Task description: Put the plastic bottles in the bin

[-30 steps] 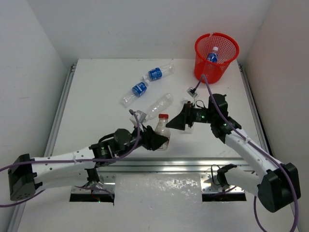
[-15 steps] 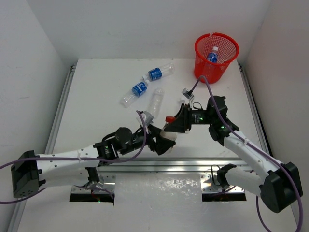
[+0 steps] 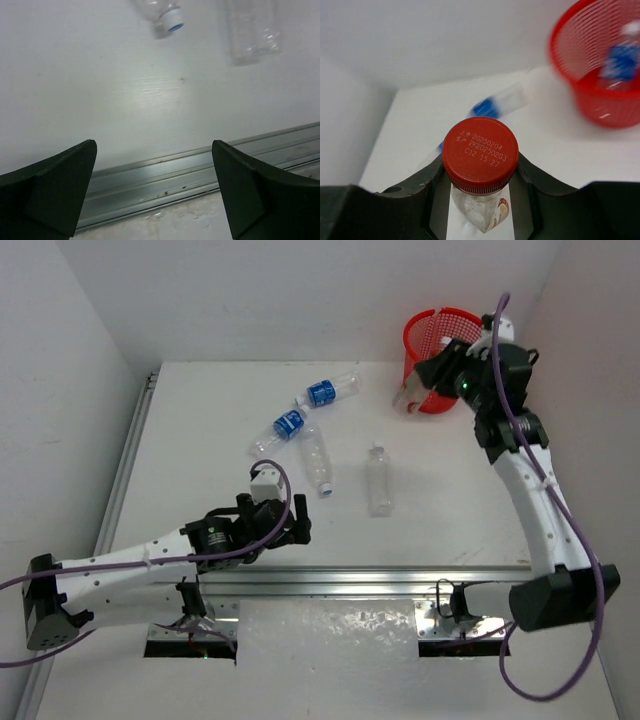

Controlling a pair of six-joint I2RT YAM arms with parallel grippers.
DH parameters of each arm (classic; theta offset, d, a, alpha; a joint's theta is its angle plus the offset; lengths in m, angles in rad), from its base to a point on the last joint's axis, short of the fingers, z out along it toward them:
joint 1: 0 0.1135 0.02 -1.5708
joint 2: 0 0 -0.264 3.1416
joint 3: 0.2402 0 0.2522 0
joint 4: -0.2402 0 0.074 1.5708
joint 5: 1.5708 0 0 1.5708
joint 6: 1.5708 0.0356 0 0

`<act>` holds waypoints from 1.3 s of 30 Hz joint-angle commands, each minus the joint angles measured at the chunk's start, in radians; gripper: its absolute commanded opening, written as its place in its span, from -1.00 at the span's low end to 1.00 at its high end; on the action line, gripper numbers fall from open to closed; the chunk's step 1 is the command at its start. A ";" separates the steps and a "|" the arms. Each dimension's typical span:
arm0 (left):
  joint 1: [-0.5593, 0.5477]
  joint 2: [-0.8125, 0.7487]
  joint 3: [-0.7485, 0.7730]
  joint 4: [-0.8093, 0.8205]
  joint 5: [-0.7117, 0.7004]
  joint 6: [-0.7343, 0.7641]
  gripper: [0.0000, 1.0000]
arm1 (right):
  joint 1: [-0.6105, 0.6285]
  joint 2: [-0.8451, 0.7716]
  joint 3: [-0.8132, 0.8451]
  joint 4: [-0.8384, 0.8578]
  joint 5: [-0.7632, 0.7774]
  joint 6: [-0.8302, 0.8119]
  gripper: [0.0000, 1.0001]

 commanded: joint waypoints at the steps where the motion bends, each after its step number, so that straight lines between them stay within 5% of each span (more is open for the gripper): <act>1: -0.002 -0.046 0.059 -0.197 -0.039 -0.025 0.95 | -0.059 0.142 0.115 0.015 0.306 -0.082 -1.00; 13: -0.001 -0.111 -0.093 0.094 0.020 -0.040 0.99 | -0.233 0.756 0.801 0.000 0.420 -0.091 -0.99; 15: -0.001 -0.086 -0.099 0.122 0.005 -0.060 0.99 | -0.239 0.839 0.900 -0.016 0.392 -0.096 -0.56; 16: 0.001 -0.057 -0.096 0.142 -0.024 -0.069 0.99 | -0.241 0.860 0.933 -0.025 0.380 -0.106 -0.10; 17: 0.002 -0.039 -0.092 0.151 -0.041 -0.079 0.99 | -0.241 0.880 0.985 -0.048 0.362 -0.109 0.97; 20: 0.031 0.062 -0.033 0.176 -0.074 -0.093 0.99 | -0.239 0.904 1.022 -0.077 0.288 -0.120 0.98; 27: 0.244 0.371 0.198 0.167 0.021 -0.147 0.99 | -0.214 0.681 0.924 -0.202 0.288 -0.120 0.98; 34: 0.278 0.830 0.655 -0.040 -0.026 -0.225 0.99 | -0.176 0.189 0.158 -0.181 0.035 -0.056 0.98; 39: 0.303 1.042 0.844 -0.229 -0.066 -0.353 0.99 | -0.123 -0.060 -0.162 -0.144 -0.040 -0.067 0.98</act>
